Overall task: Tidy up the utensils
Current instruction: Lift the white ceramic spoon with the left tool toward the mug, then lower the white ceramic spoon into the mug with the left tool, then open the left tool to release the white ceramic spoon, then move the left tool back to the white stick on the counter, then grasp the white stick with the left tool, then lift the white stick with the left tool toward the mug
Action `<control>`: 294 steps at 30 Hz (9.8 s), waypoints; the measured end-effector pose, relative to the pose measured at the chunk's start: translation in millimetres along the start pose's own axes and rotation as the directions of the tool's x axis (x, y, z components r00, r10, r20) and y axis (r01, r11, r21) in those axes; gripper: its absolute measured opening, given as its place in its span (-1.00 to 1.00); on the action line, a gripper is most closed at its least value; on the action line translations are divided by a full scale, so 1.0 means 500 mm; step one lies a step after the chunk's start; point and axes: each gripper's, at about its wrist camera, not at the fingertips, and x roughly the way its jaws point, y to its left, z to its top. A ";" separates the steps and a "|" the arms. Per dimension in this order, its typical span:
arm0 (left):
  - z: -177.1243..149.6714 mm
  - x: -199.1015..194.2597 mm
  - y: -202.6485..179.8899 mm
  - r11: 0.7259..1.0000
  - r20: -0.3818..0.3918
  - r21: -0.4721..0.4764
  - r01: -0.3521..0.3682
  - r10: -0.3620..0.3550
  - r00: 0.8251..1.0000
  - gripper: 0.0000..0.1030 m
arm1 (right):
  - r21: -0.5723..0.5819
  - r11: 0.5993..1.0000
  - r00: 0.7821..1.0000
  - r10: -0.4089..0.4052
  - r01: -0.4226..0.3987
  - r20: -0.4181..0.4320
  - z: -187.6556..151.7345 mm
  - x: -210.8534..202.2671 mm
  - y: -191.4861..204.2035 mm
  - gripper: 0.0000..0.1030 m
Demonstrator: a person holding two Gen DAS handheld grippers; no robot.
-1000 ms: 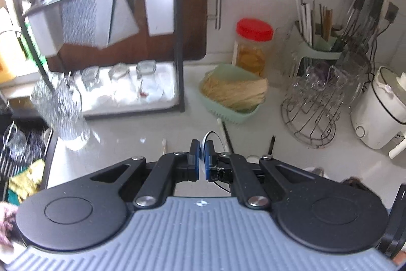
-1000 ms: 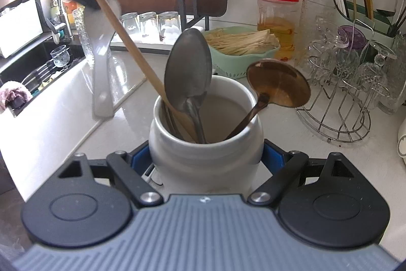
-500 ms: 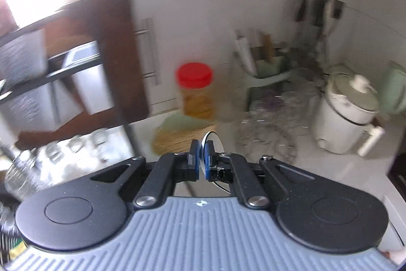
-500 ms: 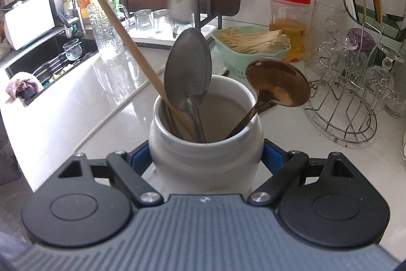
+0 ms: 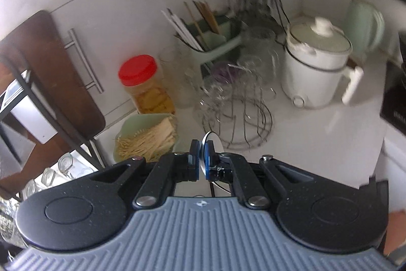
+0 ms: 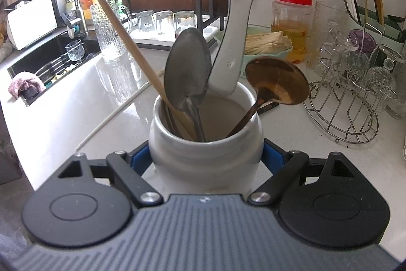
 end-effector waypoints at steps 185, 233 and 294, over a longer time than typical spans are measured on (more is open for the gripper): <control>-0.328 0.314 0.350 0.829 -0.330 -0.505 -0.240 0.071 0.941 -0.60 | 0.133 0.971 0.973 -0.179 0.198 -0.142 0.031 0.012 0.048 0.76; -0.201 0.143 0.264 0.862 -0.240 -0.467 -0.196 0.090 0.967 -0.86 | 0.059 0.993 0.992 -0.096 0.101 -0.079 0.042 0.043 0.022 0.76; -0.057 -0.170 0.184 0.894 0.077 -0.446 -0.053 0.097 0.992 -0.86 | 0.022 0.996 0.996 -0.084 0.085 -0.039 0.036 0.043 0.026 0.76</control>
